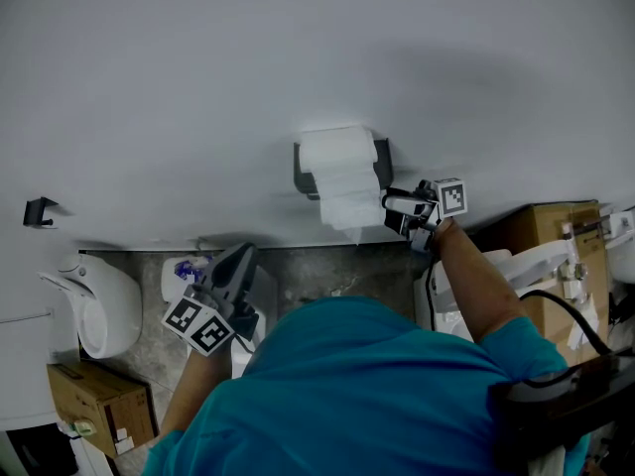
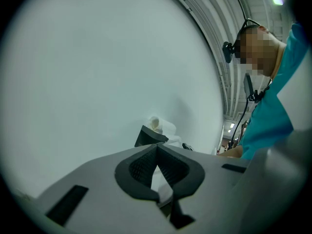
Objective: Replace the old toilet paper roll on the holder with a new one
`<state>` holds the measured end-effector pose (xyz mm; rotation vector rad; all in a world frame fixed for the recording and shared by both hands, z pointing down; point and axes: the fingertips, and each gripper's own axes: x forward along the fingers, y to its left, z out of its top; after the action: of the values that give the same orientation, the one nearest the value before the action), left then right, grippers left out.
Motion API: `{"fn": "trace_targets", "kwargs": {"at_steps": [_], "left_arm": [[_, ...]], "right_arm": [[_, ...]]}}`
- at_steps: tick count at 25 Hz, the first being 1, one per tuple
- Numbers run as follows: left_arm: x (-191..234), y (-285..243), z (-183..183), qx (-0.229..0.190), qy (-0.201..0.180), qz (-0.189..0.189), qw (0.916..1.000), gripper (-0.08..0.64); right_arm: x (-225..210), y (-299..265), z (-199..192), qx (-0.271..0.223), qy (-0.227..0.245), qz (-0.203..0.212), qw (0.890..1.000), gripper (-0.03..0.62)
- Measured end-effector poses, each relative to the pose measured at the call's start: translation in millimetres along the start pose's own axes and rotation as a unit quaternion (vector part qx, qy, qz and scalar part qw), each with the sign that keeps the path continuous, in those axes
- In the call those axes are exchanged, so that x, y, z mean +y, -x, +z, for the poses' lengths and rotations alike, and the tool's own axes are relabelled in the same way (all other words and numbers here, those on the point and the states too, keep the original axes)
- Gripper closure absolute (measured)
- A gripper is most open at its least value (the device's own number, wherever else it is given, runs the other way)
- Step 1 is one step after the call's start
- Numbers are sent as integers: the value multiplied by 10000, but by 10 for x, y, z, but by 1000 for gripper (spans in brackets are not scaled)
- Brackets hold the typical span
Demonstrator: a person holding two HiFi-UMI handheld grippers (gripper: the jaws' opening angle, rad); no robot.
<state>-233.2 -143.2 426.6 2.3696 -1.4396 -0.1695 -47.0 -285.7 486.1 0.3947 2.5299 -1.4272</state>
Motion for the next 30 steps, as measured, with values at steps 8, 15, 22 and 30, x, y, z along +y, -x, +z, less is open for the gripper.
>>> {"fn": "trace_targets", "kwargs": {"at_steps": [8,15,22,30], "left_arm": [[10,-4,-17,5,26,0,10000,551],[-1,-31,-30,18,53,-32,10000,551],[13,-37,-41,18,77,-32,10000,551],[25,-42,-59,33,91,-17,10000,551]], "right_arm": [[-73,14,9,42,170,-381,9991,218],[-50,-151,-51,342,242,-469,9980,175],[-120,-276,-117,611,166,-675,9957,120],[-275,-365,-252,1078,138,-977,9893,129]]}}
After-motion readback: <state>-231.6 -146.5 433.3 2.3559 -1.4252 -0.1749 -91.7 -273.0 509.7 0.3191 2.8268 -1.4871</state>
